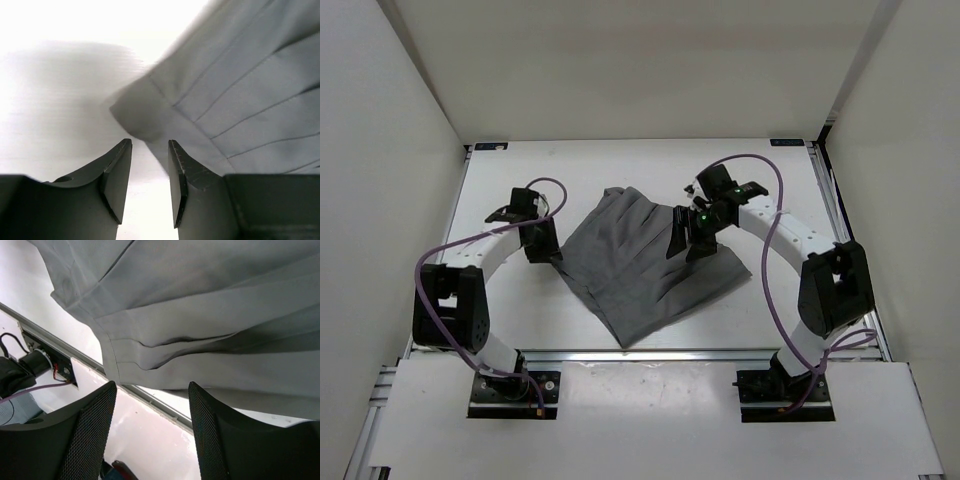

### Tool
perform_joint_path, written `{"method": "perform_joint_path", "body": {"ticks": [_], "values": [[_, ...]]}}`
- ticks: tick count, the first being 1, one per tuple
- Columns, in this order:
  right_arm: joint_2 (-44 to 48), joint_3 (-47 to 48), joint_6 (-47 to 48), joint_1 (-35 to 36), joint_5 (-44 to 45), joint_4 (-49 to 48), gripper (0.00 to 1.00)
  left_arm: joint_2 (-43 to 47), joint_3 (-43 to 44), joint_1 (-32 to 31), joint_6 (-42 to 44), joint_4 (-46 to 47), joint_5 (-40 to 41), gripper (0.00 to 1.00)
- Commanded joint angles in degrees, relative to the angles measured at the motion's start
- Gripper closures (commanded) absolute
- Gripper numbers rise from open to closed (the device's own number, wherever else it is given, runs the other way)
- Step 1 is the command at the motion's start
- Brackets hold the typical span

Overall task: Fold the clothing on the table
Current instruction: Flatten the skirt out

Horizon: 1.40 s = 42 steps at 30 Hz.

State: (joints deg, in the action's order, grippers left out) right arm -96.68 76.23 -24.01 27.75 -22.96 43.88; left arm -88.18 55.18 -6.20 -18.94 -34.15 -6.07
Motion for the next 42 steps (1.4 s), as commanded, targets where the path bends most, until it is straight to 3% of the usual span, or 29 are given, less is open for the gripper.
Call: {"method": "perform_joint_path", "body": {"ticks": [1,13,15,16,18,25,28,30,33,35,39,42], "values": [[3.7,-1.7,-1.7,0.1,-2.3,-2.8,0.35,1.5,3.2,-1.4,2.8,2.1,0.7,0.54],[2.5,0.1,-1.4,-0.3,-4.6,-0.7,0.35,-3.2,6.5,-3.9,11.2,3.9,6.0,0.51],[2.3,0.6,-1.5,-0.3,-4.4,-0.1,0.35,-4.0,7.7,-4.9,12.6,4.0,8.5,0.49],[2.0,0.9,-1.5,-0.3,-4.5,0.1,0.35,-4.3,8.1,-5.1,13.5,3.3,9.9,0.42],[1.7,1.6,-0.8,0.0,-4.9,0.9,0.35,-4.8,9.2,-6.4,14.8,3.0,10.3,0.38],[0.2,3.6,0.0,0.6,-4.5,3.1,0.36,-7.6,8.6,-4.0,15.6,1.7,3.3,0.40],[-0.1,3.6,0.3,0.6,-4.4,3.3,0.36,-7.9,7.8,-3.1,15.4,2.0,4.4,0.42],[0.5,3.7,0.5,0.2,-4.5,3.3,0.36,-8.3,7.1,-3.4,15.5,2.2,5.6,0.49],[1.1,3.1,0.3,0.0,-4.5,3.8,0.35,-10.2,7.1,-3.8,15.5,0.9,4.0,0.73],[1.1,4.1,1.4,-0.1,-5.1,5.4,0.36,-11.7,7.7,-4.2,15.5,-0.4,1.9,0.98],[2.2,4.2,2.7,0.4,-3.3,9.2,0.36,-11.1,7.7,-6.0,14.6,-2.1,-5.8,1.00],[2.6,1.7,3.5,1.2,-2.5,10.8,0.36,-5.7,7.6,-6.8,13.1,-2.5,-14.3,1.00]]}}
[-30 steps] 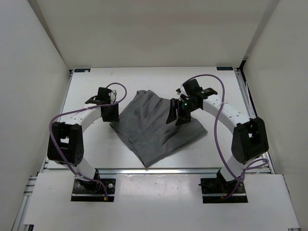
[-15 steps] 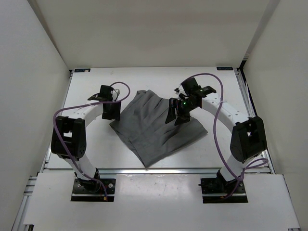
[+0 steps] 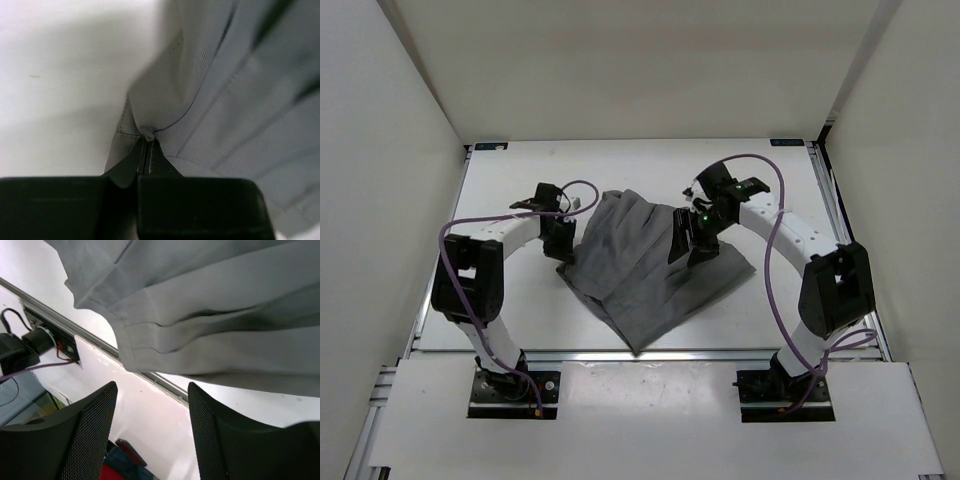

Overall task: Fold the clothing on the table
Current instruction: Flatten the skirt out

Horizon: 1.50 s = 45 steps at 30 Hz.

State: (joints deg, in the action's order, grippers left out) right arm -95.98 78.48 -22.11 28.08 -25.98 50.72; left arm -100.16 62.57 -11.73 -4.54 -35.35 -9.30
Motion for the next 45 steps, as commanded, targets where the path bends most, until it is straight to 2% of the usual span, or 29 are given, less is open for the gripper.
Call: {"method": "perform_joint_path", "body": {"ticks": [1,5,7,9,11,15,19,22,24,25,26,28,32,34,36,38,45], "values": [[2.6,-1.6,1.8,1.4,0.9,4.2,0.36,7.7,0.1,-1.5,-2.5,-0.8,-13.8,1.00],[2.3,-6.0,0.8,0.9,0.9,3.3,0.38,13.8,0.4,-2.2,-6.5,1.9,-22.8,1.00],[2.6,-6.8,0.3,0.3,2.0,2.8,0.38,15.4,-0.5,-3.6,-12.7,6.9,-30.7,1.00],[2.4,-6.5,-0.2,-0.6,3.3,2.6,0.38,15.2,-0.5,-5.9,-17.5,11.6,-34.6,1.00],[2.1,-5.5,-0.8,-1.4,4.1,2.4,0.38,14.6,0.0,-10.0,-22.6,15.9,-36.5,1.00],[3.2,-4.2,-1.7,-2.7,3.0,1.7,0.38,12.4,3.0,-11.9,-26.8,20.1,-35.6,1.00],[3.4,-5.1,-2.7,-0.9,2.3,4.4,0.38,12.0,5.5,-8.8,-23.6,14.9,-30.8,1.00],[3.8,-6.4,-2.6,1.9,3.7,7.4,0.38,12.6,6.2,-7.2,-19.1,8.6,-21.3,1.00],[4.0,-8.2,-3.9,3.7,5.2,8.8,0.38,12.8,6.3,-6.5,-16.6,2.8,-9.3,1.00],[4.3,-9.9,-4.2,4.4,6.0,9.2,0.39,12.8,6.0,-6.7,-16.0,1.3,-6.5,1.00],[4.3,-11.7,-5.3,4.1,6.3,8.6,0.41,13.1,4.7,-6.6,-14.9,-0.1,-3.2,1.00],[4.4,-14.1,-6.7,3.5,6.2,7.8,0.44,13.7,0.7,-6.3,-14.1,-0.2,-2.5,1.00],[5.5,-18.1,-9.6,1.5,5.3,3.3,0.59,15.7,-8.5,-7.2,-15.2,0.7,-0.1,1.00],[5.3,-19.5,-10.3,0.5,4.2,1.2,0.69,16.1,-11.4,-8.1,-15.4,0.8,1.7,1.00],[4.7,-22.0,-11.2,0.0,2.3,-1.5,0.88,16.9,-14.2,-7.7,-15.0,0.8,1.6,1.00],[2.9,-23.2,-11.0,-0.5,2.1,-2.7,0.97,17.1,-15.5,-7.1,-14.8,0.6,0.5,1.00],[-5.2,-21.3,-6.9,-7.6,7.5,-2.9,1.00,19.1,-17.6,-10.0,-15.2,0.0,-3.2,1.00]]}}
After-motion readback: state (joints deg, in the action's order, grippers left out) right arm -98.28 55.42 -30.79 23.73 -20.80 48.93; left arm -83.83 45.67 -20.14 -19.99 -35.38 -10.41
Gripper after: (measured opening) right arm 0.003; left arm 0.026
